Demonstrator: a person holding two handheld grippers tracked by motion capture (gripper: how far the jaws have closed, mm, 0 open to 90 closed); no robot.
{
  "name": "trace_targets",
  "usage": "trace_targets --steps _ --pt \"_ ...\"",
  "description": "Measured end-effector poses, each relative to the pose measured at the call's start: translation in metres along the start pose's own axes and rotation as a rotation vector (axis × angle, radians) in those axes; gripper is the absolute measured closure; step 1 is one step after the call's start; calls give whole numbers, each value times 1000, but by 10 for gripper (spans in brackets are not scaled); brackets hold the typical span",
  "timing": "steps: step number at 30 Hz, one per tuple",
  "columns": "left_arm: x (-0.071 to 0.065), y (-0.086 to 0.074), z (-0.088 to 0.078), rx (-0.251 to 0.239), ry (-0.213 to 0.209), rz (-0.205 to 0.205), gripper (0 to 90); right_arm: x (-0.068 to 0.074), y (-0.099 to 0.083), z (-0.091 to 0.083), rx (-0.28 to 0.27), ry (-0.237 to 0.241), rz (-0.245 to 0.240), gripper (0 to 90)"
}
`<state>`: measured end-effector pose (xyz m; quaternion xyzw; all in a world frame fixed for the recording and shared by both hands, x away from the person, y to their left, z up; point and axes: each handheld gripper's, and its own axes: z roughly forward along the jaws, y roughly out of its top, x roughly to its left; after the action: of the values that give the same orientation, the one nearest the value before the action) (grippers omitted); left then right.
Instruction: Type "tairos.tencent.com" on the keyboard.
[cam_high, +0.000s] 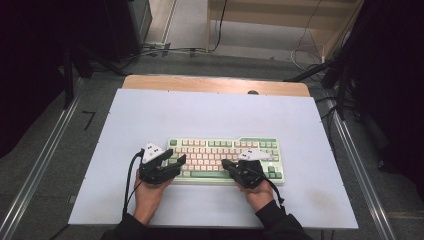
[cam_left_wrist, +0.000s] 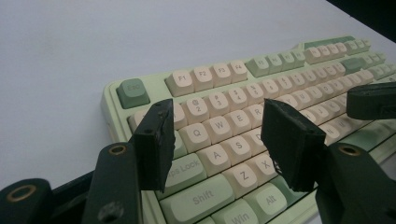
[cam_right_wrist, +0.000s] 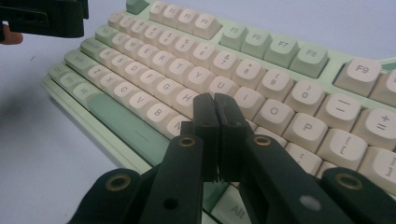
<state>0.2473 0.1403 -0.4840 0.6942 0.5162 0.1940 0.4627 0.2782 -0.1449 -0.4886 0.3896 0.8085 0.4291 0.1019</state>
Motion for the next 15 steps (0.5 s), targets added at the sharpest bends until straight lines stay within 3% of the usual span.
trace_targets --steps 15 --pt "4 -4 -8 -7 24 -8 455 10 3 12 27 32 -39 873"
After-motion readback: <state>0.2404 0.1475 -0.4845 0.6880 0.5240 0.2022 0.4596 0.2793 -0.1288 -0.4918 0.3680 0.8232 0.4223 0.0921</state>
